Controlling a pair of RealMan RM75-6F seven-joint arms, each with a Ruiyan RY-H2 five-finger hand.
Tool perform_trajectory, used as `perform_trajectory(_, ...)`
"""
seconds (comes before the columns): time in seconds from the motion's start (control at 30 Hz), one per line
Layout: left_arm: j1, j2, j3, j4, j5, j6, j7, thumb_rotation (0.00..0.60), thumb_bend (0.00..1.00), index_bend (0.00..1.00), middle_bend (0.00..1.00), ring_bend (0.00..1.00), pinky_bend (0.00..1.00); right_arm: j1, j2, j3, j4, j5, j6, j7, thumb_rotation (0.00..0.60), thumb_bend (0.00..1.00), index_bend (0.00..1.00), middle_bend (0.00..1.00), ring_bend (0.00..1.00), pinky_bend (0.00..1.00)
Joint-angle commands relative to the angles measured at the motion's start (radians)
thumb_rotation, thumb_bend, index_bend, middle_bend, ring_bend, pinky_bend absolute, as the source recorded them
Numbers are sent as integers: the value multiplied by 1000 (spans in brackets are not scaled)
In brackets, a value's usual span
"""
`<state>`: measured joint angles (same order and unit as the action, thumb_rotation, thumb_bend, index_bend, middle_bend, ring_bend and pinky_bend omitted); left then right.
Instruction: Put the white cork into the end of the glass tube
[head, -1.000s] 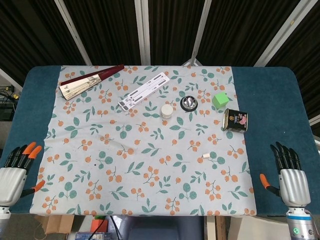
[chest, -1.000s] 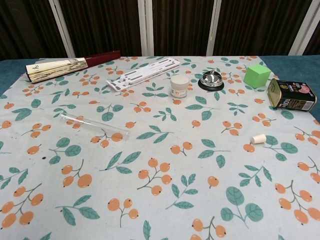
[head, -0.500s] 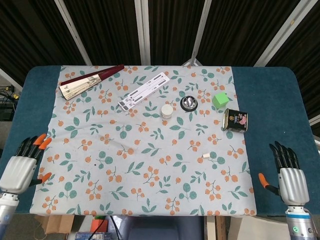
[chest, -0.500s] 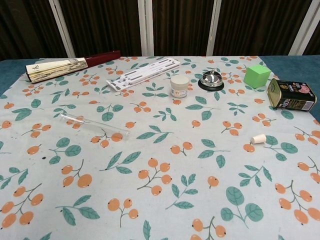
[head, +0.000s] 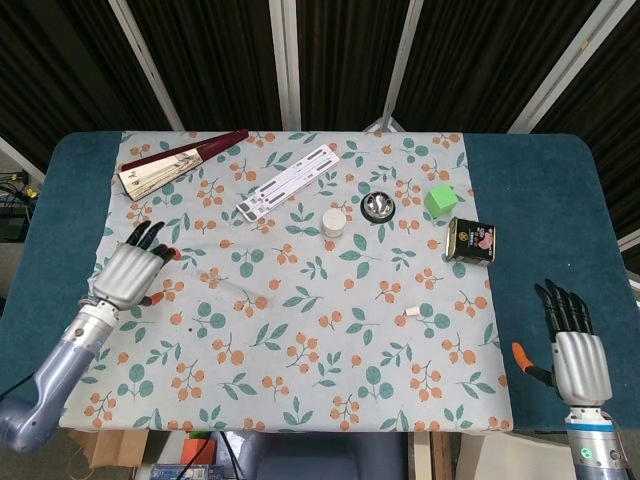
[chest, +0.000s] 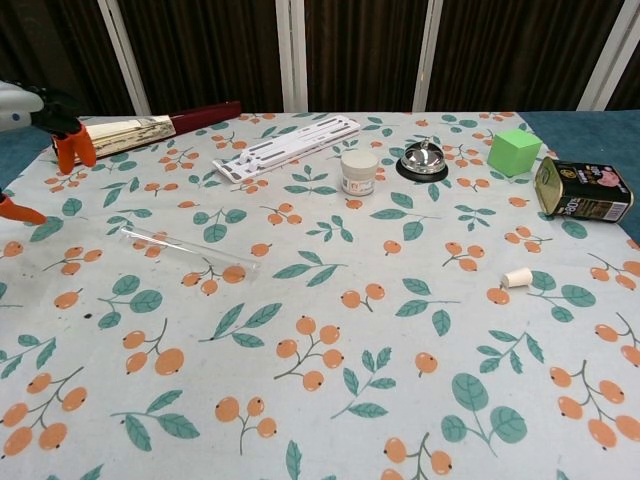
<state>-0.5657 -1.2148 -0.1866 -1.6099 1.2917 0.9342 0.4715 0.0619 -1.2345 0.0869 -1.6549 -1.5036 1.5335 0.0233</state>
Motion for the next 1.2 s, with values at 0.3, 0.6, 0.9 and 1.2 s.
perform_trajectory(0.3, -98, -97, 7, 123, -76, -75, 62, 600, 307, 382, 445, 34, 0, -2, 3, 6, 1, 13, -4, 27, 600, 353, 0, 0, 0, 0)
perform_trajectory(0.6, -157, -184, 27, 194, -112, -103, 120, 600, 334, 384, 424, 34, 0, -1, 4, 7, -2, 14, -8, 50, 600, 353, 0, 0, 0, 0)
perform_trajectory(0.9, -180, -244, 48, 231, -155, -104, 146, 600, 340, 394, 386, 34, 0, -2, 6, 8, -5, 17, -10, 60, 600, 353, 0, 0, 0, 0)
perform_trajectory(1.2, -194, -280, 61, 272, -175, -96, 140, 600, 421, 448, 451, 50, 0, -3, 4, 10, -6, 15, -7, 76, 600, 354, 0, 0, 0, 0)
